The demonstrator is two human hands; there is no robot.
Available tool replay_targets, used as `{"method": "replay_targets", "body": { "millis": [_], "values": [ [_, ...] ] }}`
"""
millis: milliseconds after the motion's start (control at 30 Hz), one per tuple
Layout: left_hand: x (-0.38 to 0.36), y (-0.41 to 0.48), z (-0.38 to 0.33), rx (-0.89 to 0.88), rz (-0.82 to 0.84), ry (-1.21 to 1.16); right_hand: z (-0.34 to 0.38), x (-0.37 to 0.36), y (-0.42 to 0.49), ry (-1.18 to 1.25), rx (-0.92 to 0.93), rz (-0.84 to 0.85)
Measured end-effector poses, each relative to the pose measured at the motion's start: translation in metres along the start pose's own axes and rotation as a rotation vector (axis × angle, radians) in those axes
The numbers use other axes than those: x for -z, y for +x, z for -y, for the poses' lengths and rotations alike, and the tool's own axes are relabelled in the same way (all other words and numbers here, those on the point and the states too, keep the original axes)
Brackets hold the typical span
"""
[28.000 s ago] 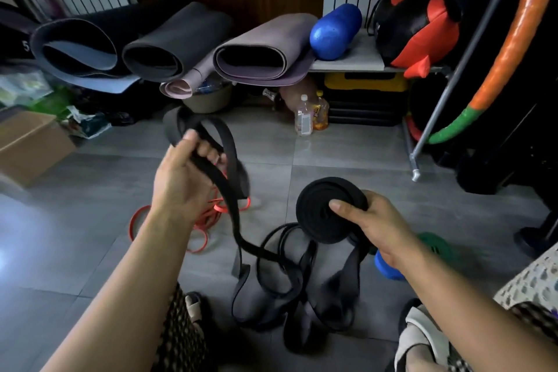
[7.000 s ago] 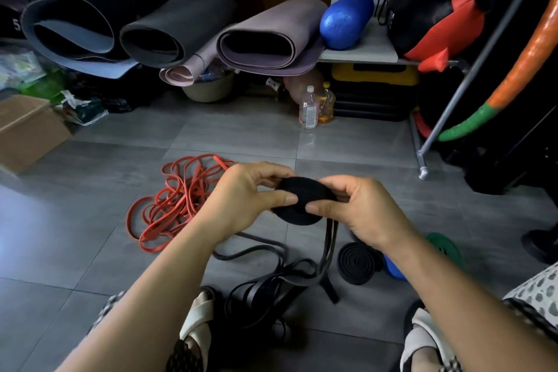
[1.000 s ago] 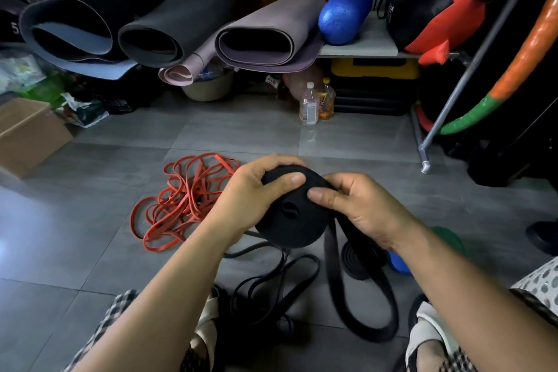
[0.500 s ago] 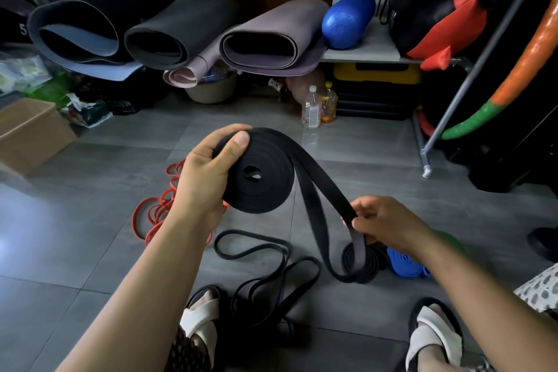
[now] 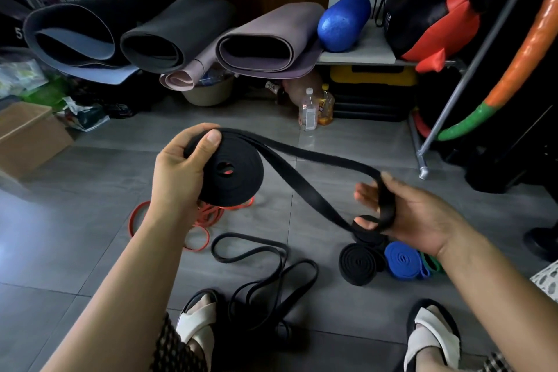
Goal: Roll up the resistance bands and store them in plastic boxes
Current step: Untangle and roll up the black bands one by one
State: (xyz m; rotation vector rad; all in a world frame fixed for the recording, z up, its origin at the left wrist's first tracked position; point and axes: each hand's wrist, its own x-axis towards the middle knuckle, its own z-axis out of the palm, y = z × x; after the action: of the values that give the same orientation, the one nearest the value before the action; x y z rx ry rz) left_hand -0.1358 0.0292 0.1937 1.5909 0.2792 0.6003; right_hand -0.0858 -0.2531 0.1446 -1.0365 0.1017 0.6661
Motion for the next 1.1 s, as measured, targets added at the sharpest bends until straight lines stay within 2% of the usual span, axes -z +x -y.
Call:
{"method": "replay_targets", "body": {
  "millis": [267,333,467,533,633,667,833,933,1100],
  "values": [
    [-0.006,-0.003,0.000,-0.081,0.033,0.185,0.010,0.006,-0.004,0.190,0.053,-0.027],
    [-0.006,-0.002,0.002,-0.071,0.038,0.189,0.010,0.001,-0.004,0.154,0.003,-0.102],
    [-0.008,-0.003,0.001,-0.063,0.043,0.190,0.004,0.002,-0.005,-0.152,-0.033,-0.272],
    [-0.011,-0.007,-0.001,-0.085,0.088,0.213,-0.002,0.002,-0.005,-0.414,-0.045,-0.282],
    [-0.019,-0.015,-0.005,-0.117,0.201,0.232,-0.009,0.001,-0.006,-0.936,0.000,-0.245],
    [-0.021,-0.017,-0.005,-0.136,0.247,0.252,-0.010,-0.003,-0.007,-0.981,0.053,-0.231],
    [-0.036,-0.027,0.002,-0.238,0.434,0.397,-0.008,-0.044,-0.007,-0.717,0.364,0.033],
    [-0.040,-0.028,0.001,-0.276,0.478,0.408,-0.013,-0.059,0.000,-0.631,0.385,0.121],
    [-0.036,-0.027,-0.001,-0.211,0.490,0.304,-0.013,-0.066,0.005,-0.576,0.404,0.099]
  ]
}}
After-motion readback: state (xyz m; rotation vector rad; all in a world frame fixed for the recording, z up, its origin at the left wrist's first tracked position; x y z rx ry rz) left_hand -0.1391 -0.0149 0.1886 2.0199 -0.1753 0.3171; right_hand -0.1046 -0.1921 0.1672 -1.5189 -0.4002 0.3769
